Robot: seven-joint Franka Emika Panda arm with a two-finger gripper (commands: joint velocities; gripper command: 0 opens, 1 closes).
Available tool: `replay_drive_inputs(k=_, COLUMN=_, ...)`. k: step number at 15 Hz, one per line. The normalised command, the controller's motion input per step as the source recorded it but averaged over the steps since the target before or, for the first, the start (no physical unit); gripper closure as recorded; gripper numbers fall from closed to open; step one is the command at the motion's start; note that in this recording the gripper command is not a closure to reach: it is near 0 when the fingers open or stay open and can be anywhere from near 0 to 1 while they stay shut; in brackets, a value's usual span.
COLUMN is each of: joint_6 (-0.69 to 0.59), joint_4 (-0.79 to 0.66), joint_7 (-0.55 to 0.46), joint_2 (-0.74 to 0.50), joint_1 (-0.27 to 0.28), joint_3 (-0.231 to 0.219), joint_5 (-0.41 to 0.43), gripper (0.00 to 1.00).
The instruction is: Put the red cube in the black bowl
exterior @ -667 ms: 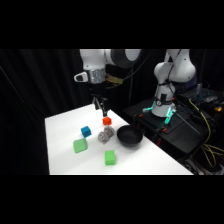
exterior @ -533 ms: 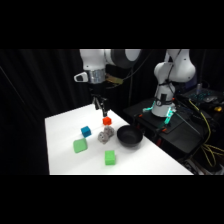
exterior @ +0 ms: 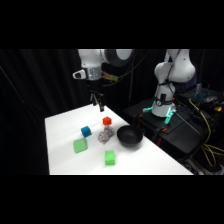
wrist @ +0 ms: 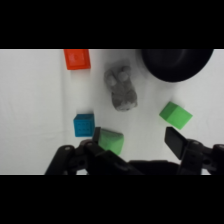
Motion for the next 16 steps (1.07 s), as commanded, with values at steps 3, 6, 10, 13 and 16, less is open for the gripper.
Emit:
replay_drive_inputs(k=3, joint_6=0.05, joint_4=-0.26, joint_7=-0.48, joint_2=-0.26, joint_1=-0.155, joint_3=-0.105, joint_5=0.112, gripper=0.00)
replay_drive_inputs(k=6, joint_6=0.17, joint_4=-0.32, joint_7=-0.42, joint_2=-0.22, joint_1=-0.101, joint_3=-0.074, joint_5=0.168, gripper=0.00)
replay_drive_inputs(k=10, joint_6=0.31, joint_4=-0.31, joint_7=-0.35, joint_2=-0.11, joint_1=-0.072, joint_3=-0.052, joint_5=0.175, gripper=0.00)
replay_drive_inputs(k=13, joint_6=0.41, joint_4=-0.22, joint_7=-0.32, joint_2=0.03, joint_1=-0.066, joint_3=-0.034, joint_5=0.177, gripper=0.00)
replay_drive_inputs(k=16, joint_6=0.42, joint_4=-0.14, joint_7=-0.27, joint_2=0.10, joint_1=-0.061, joint_3=-0.001, joint_5=0.142, gripper=0.00)
